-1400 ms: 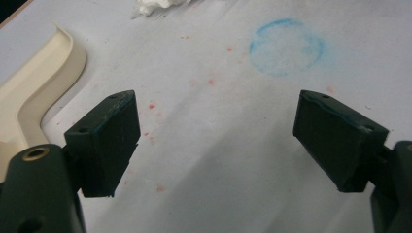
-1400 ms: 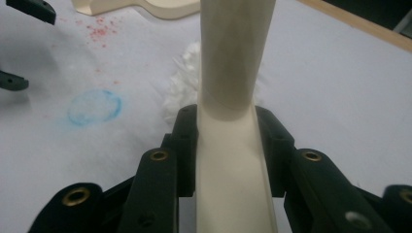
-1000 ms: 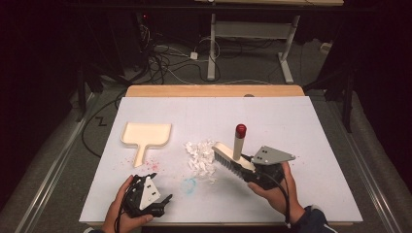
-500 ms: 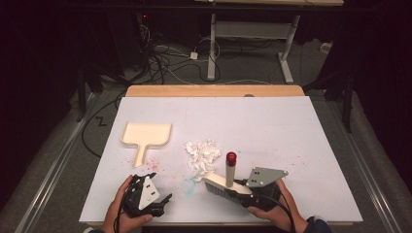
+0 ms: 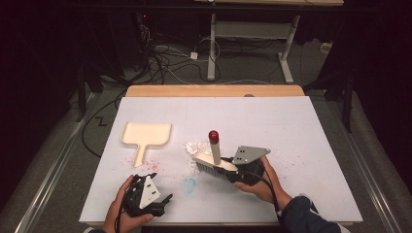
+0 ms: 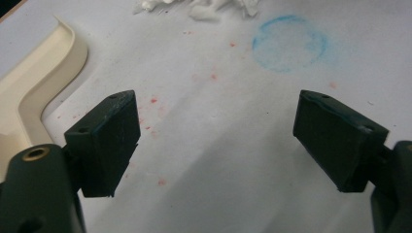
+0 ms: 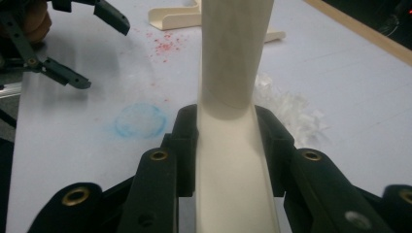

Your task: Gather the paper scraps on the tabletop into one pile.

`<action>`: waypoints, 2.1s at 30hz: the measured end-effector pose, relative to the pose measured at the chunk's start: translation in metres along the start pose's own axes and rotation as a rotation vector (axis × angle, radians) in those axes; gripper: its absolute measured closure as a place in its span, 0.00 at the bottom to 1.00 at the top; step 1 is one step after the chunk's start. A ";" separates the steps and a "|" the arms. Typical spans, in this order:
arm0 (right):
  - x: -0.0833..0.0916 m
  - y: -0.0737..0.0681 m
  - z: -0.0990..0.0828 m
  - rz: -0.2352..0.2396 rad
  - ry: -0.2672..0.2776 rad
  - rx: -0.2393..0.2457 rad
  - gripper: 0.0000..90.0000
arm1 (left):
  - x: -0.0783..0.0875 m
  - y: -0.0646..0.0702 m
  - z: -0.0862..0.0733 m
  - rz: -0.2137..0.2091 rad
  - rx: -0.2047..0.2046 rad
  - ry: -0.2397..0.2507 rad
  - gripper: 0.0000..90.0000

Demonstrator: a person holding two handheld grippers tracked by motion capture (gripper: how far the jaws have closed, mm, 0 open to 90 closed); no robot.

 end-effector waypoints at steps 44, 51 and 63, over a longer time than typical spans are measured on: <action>0.089 0.003 -0.011 -0.064 0.051 -0.054 0.76 | 0.004 -0.002 -0.001 0.020 0.005 -0.003 0.18; 0.135 0.004 -0.045 -0.121 0.013 -0.092 0.76 | 0.003 -0.001 0.000 0.020 0.001 -0.004 0.18; 0.162 0.002 -0.079 -0.050 -0.059 -0.142 0.76 | 0.001 0.000 0.002 0.023 -0.012 -0.012 0.18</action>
Point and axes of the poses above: each handheld gripper's, and its own axes: x roughly backward along the jaws, z roughly out of its top, y roughly to its right, the point moved 2 cm from there along -x, roughly forward along the jaws, and after that the axes turned 1 degree about -y, right-handed, at the moved point
